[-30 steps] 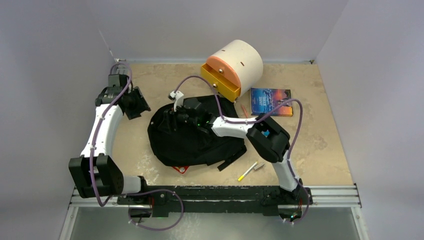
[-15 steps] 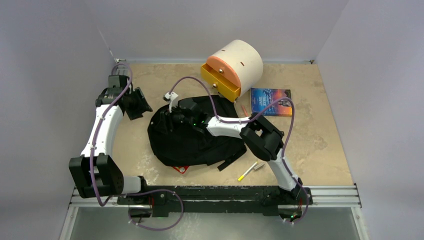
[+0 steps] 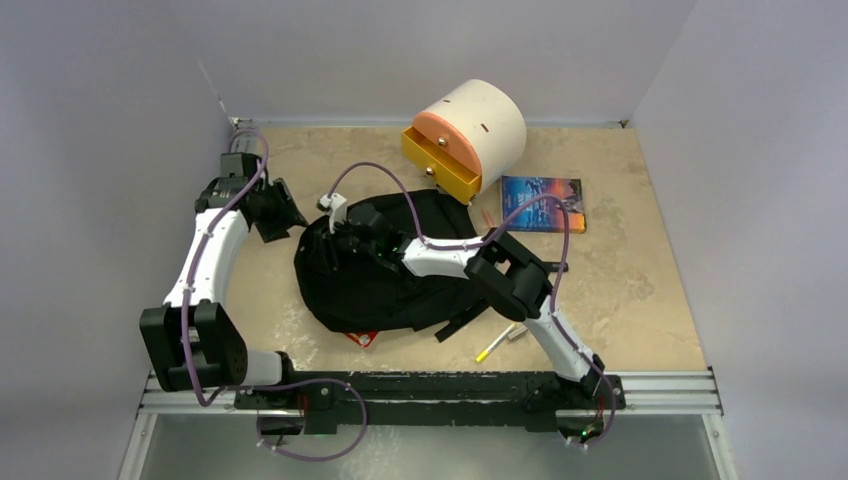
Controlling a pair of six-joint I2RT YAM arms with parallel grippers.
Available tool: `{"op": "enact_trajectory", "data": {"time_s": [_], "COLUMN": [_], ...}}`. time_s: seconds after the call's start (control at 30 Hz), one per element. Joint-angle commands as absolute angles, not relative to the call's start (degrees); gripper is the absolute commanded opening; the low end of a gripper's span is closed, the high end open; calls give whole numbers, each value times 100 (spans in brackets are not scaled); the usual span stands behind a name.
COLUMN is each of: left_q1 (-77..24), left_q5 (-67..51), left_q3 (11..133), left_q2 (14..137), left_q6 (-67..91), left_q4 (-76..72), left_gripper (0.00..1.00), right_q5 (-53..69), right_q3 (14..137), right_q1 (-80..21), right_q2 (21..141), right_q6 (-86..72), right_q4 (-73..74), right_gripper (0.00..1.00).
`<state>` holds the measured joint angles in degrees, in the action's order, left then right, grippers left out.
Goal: Pack the student bag
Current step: Unzip the student bag at the center of the board.
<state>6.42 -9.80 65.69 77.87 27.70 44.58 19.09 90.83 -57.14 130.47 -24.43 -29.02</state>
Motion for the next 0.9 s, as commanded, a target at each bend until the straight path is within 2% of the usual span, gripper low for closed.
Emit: {"op": "enact_trajectory", "data": {"time_s": [0.0,0.27,0.37,0.4,0.77,0.87], "left_q1": [695,694,694,699,668,623], "left_q5": [-1063,-1011,-967,-1000,-1586,-1670], "left_q3": [6515,6469,6477,6489,6299,6293], "left_q2": [7847,8065,8199,8245,8356,8492], "left_q6": [2610,2584,2573,2556,2290,2260], "left_q4": [4248,4192,4163,4150,3745,3699], "left_gripper": [47,47,48,48,48,44], "right_q5": [1915,1916,1920,1923,1915,1959], "right_q3": [9393,9474,9470,9466,9455,9472], "right_q1": [-5742,-5747,-5747,-5747,-5740,-5748], "right_q2": [13012,13078,13054,13044,12949,12938], "right_q6": [-2427,-2487,-2487,-2492,-2564,-2580], "right_q4": [-2989,-2938,-2926,-2928,-2905,-2906], "right_gripper": [44,19,2,0,0,0]}}
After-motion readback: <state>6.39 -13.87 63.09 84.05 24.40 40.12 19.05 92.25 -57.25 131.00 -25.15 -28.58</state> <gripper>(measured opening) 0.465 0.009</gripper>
